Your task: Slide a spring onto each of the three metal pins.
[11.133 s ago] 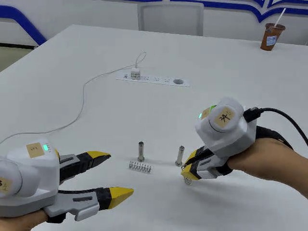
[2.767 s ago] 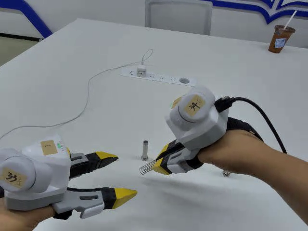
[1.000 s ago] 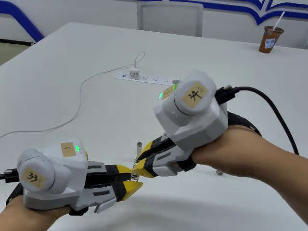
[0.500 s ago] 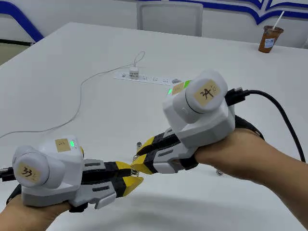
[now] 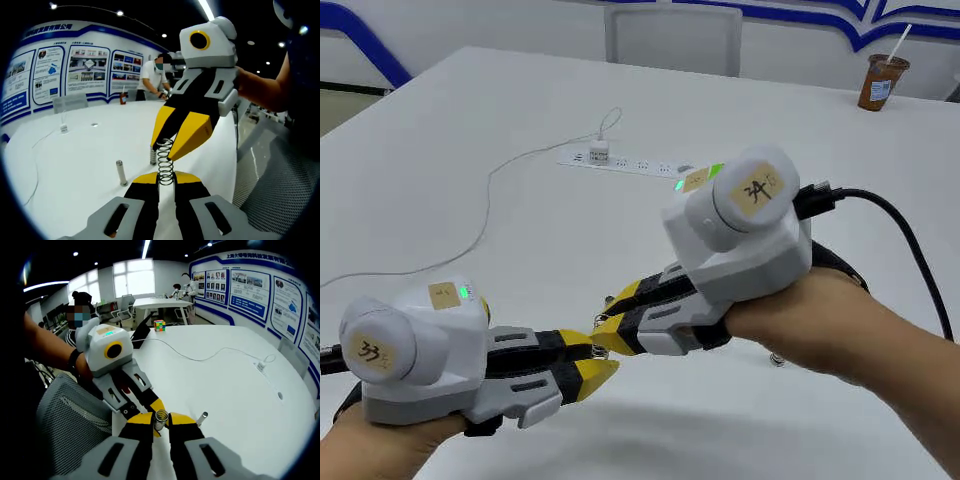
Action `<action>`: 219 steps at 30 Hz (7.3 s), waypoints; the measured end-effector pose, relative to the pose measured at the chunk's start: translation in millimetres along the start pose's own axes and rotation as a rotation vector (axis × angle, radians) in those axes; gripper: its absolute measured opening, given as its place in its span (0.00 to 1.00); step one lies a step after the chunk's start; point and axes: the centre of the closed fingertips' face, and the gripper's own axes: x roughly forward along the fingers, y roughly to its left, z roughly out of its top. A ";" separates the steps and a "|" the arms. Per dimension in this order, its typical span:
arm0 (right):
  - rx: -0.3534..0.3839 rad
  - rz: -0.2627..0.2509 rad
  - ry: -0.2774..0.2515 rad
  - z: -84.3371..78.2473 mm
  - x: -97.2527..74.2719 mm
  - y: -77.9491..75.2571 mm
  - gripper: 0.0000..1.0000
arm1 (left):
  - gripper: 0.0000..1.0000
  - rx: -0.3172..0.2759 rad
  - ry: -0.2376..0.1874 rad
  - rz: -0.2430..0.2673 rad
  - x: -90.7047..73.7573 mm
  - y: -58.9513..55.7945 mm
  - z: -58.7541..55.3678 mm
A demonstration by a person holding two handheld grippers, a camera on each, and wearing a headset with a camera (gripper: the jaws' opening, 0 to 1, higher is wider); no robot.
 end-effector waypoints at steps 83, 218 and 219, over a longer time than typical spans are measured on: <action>0.081 -0.206 -0.069 -4.9 27.0 -86.8 0.12 | 0.54 0.066 0.024 0.113 -25.4 19.5 1.1; 0.149 -0.397 -0.219 -167.1 -145.4 -50.9 0.58 | 0.73 0.076 0.069 0.076 -20.4 20.3 -10.8; 0.144 -0.393 -0.226 -167.6 -145.9 -50.8 0.60 | 0.73 0.076 0.067 0.074 -20.9 20.4 -10.6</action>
